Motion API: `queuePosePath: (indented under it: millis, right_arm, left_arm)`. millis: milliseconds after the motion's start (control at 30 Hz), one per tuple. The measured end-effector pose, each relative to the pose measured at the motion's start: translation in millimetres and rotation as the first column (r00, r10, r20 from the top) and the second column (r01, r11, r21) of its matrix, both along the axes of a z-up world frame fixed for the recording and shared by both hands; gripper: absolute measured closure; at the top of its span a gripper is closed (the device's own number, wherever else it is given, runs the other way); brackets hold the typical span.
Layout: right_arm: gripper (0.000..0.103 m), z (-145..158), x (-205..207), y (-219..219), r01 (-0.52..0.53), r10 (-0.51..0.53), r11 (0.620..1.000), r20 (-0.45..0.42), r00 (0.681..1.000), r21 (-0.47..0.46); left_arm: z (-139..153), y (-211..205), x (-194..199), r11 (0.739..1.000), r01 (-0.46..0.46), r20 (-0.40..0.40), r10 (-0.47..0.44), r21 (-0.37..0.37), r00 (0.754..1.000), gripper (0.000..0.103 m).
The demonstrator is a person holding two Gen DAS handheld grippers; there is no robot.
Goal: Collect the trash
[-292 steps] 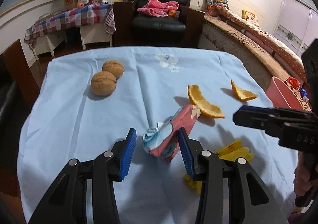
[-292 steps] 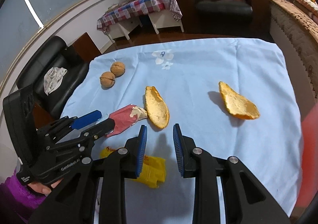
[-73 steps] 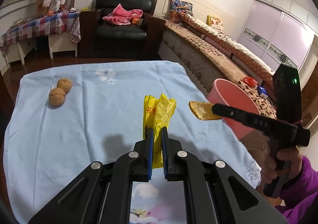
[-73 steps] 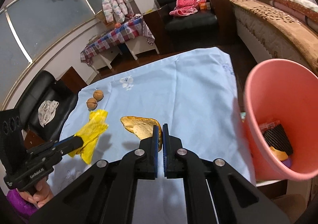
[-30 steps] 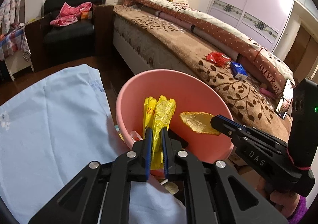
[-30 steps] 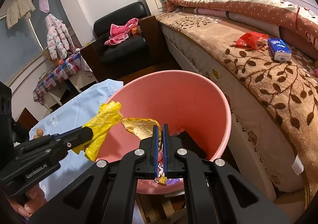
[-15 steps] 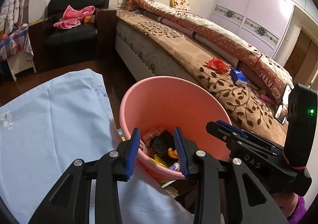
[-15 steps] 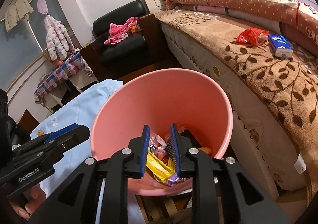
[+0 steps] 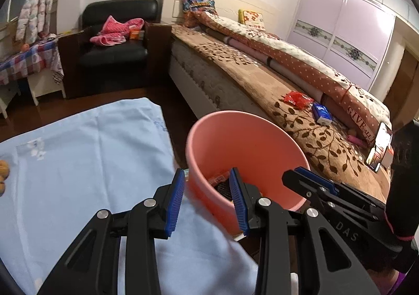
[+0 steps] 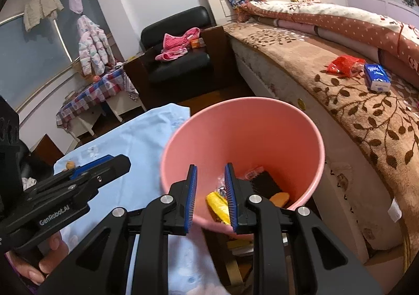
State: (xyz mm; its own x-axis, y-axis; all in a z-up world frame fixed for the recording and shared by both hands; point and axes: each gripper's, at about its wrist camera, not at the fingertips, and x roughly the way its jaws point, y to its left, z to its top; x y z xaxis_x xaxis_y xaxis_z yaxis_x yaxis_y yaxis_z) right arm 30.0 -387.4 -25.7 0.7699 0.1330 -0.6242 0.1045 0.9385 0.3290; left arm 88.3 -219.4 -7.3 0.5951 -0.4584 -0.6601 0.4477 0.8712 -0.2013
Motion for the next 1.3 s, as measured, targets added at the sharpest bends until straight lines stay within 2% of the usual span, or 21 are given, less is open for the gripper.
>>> queuePosePath:
  millis: [67,133,333,800,1167,1233,1267,1300]
  right_arm:
    - [0.081,2.9,-2.9,5.2,-0.006,0.006,1.000,0.010,1.000,-0.004]
    - [0.081,6.9,-7.7,12.0,-0.004,0.004,1.000,0.028,1.000,-0.009]
    - [0.081,17.0,-21.9,30.2,0.006,-0.005,1.000,0.072,0.997,-0.024]
    - [0.081,28.1,-45.9,65.9,0.001,0.010,0.996,0.116,0.993,-0.094]
    - [0.081,23.8,-52.4,73.9,0.012,-0.005,0.998,0.118,0.993,-0.060]
    - [0.076,20.7,-51.1,73.4,0.007,-0.002,0.999,0.105,0.994,-0.048]
    - [0.066,19.8,-50.6,73.4,0.005,-0.001,0.999,0.102,0.995,-0.044]
    - [0.062,19.0,-50.1,73.1,0.003,0.001,0.999,0.101,0.995,-0.040]
  left_arm:
    - [3.5,7.7,-4.7,1.000,-0.017,0.010,0.017,-0.004,1.000,0.067]
    - [5.8,14.1,-9.7,0.999,-0.035,0.026,0.035,0.001,0.999,0.062]
    - [11.3,29.5,-26.5,0.997,-0.078,0.078,0.076,0.029,0.994,0.059]
    - [16.3,57.5,-54.4,0.994,-0.107,0.082,0.109,-0.026,0.991,0.059]
    - [7.6,67.8,-66.2,0.993,-0.118,0.085,0.120,-0.027,0.989,0.059]
    - [6.8,68.1,-66.6,0.992,-0.120,0.085,0.122,-0.026,0.989,0.059]
    - [6.7,68.5,-66.6,0.992,-0.122,0.086,0.124,-0.027,0.989,0.059]
    - [6.9,68.4,-66.5,0.992,-0.123,0.086,0.125,-0.028,0.988,0.059]
